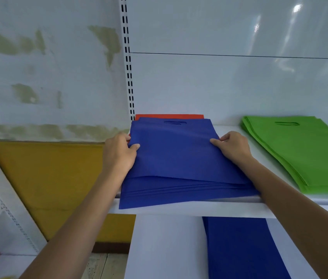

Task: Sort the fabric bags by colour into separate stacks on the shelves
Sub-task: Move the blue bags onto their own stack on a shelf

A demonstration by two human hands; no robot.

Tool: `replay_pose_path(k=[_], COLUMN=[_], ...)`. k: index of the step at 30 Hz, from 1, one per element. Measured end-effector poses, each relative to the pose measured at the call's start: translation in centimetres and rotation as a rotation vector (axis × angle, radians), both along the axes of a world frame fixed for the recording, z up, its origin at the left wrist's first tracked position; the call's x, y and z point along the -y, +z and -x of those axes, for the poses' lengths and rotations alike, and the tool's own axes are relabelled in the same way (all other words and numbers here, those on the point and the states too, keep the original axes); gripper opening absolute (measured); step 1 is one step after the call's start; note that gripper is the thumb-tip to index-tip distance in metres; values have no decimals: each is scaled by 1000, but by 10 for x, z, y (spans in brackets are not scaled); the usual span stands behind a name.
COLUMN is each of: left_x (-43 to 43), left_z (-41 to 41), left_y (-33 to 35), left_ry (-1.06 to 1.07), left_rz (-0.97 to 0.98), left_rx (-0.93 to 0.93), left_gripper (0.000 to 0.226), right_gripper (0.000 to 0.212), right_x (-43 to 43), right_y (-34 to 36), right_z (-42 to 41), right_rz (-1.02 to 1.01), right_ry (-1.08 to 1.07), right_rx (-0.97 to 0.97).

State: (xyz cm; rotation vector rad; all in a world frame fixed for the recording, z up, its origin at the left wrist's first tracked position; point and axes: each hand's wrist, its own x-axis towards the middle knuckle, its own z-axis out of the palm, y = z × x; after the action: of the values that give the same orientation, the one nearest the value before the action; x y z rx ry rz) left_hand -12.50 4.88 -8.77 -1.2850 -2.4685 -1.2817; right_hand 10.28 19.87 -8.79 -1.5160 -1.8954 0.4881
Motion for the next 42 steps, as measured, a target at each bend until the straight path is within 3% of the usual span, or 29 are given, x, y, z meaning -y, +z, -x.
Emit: replay_pose_path(k=[5, 11, 16, 22, 28, 32, 35, 42], left_x=[4, 4, 7, 17, 34, 46, 52, 73], left_z=[-2, -3, -8, -12, -39, -77, -120, -235], left_y=[0, -1, 0, 13, 48, 55, 52, 19], left_ry=[15, -14, -10, 6, 23, -72, -197, -352], left_rz=[-89, -193, -181, -124, -180, -265, -327, -237], left_rx=[-38, -107, -96, -240, -305, -312, -339, -265], left_gripper=[20, 13, 11, 7, 15, 17, 17, 29], right_gripper=[24, 17, 11, 8, 14, 36, 46, 50], right_x=[-2, 3, 9, 23, 50, 76, 97, 141], right_y=[1, -4, -3, 18, 65, 74, 73, 42], right_z=[-1, 0, 0, -4, -39, -87, -136, -258], right_rz=[-6, -242, -353, -349, -414, -448, -522, -482], right_ry=[28, 83, 145, 185, 201, 165, 129, -46], right_rx=[-83, -73, -108, -158, -218, -272, -182, 42])
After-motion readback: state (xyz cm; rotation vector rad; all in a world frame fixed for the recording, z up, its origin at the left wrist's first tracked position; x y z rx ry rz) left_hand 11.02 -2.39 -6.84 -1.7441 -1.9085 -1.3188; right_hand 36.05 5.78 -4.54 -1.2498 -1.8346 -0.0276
